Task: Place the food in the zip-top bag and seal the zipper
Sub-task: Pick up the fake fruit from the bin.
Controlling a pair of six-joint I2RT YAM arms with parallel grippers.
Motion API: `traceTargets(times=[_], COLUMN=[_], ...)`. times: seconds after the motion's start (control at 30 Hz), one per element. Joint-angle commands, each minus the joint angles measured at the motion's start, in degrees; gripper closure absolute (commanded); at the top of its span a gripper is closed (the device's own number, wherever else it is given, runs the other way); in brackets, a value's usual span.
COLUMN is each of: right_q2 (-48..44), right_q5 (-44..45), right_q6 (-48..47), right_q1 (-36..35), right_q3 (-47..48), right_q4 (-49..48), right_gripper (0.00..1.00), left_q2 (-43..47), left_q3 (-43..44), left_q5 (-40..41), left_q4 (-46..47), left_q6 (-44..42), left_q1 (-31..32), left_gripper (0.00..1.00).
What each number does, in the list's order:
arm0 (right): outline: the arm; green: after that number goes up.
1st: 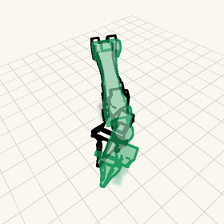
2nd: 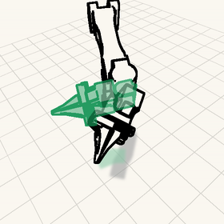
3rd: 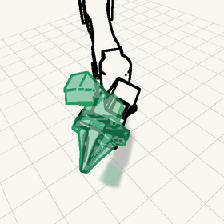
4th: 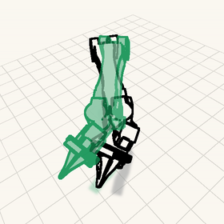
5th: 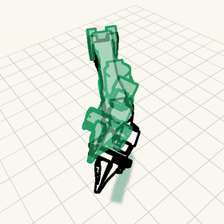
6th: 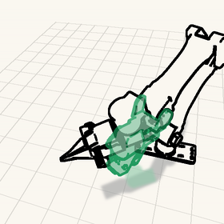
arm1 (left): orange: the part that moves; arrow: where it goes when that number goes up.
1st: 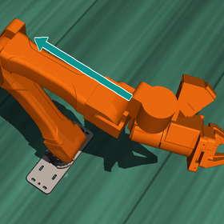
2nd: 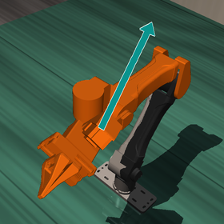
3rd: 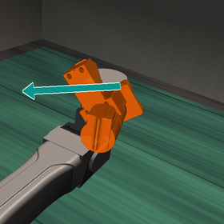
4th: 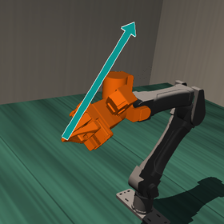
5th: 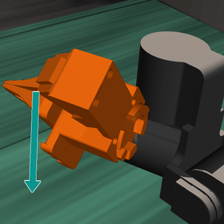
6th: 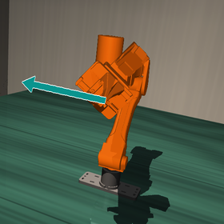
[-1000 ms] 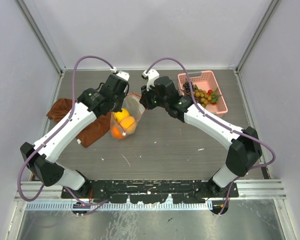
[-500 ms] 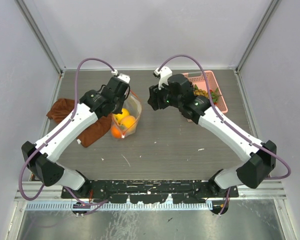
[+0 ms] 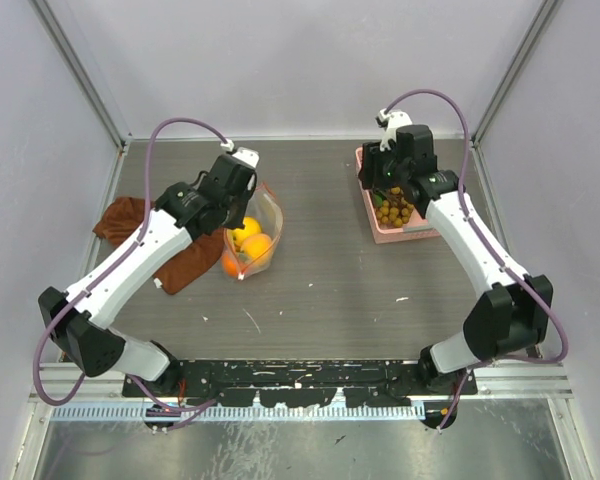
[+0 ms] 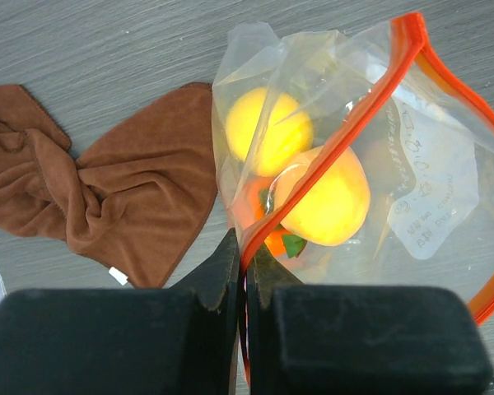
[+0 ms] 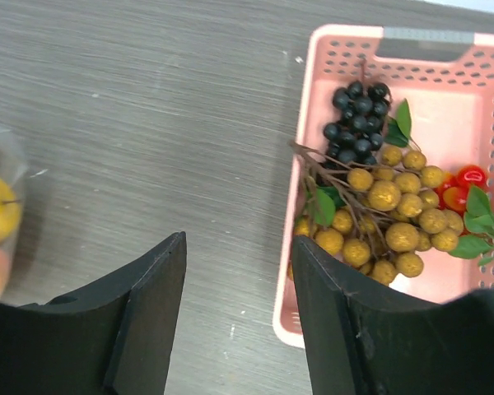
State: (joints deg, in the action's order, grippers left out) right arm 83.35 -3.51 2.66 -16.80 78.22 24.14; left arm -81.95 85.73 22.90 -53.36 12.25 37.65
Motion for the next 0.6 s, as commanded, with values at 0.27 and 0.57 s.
traceTargets(times=[0.27,0.57], right_q2=[15.82,29.86], right_q5=[0.03,-0.17], right_q6=[-2.01,-1.00], right_q1=[9.86,12.64], right_q3=[8.44,15.82], right_q4=[-9.35,-15.44], right_gripper=[0.39,0.37], left_q2=[3.56,4.02], left_q3=[-0.41,-1.20], left_q5=[-2.62,-4.00], left_q4=[3.21,4.14], left_q6=[-1.57,-2.31], left_q1=[-0.91,-1.08], left_gripper=[0.96,0.96])
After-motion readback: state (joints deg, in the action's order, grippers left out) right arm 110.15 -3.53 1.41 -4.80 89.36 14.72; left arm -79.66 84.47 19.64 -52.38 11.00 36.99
